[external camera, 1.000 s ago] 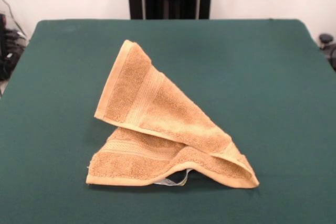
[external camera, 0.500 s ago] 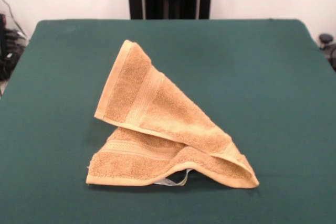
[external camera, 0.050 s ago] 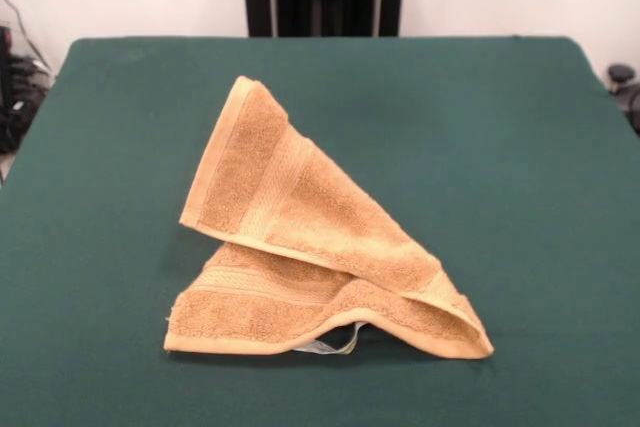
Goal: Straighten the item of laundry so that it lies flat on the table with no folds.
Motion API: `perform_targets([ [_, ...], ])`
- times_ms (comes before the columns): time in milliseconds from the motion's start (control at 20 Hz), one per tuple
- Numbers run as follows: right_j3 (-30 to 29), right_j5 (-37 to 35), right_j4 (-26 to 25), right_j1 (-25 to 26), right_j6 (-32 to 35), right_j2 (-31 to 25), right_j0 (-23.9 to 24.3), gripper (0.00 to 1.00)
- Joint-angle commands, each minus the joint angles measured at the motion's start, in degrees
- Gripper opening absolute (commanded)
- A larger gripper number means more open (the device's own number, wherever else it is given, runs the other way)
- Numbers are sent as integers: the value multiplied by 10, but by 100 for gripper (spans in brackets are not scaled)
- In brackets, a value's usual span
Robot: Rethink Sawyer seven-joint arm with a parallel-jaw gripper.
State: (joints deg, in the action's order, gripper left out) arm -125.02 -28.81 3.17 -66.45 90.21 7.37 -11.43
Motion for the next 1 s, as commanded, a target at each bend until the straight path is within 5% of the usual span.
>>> perform_targets([
  [50,29,51,26,96,101,-51,40,0],
  [750,160,40,-14,197,69,-43,69,0],
  [1000,203,52,-20,255,17,-83,120,0],
])
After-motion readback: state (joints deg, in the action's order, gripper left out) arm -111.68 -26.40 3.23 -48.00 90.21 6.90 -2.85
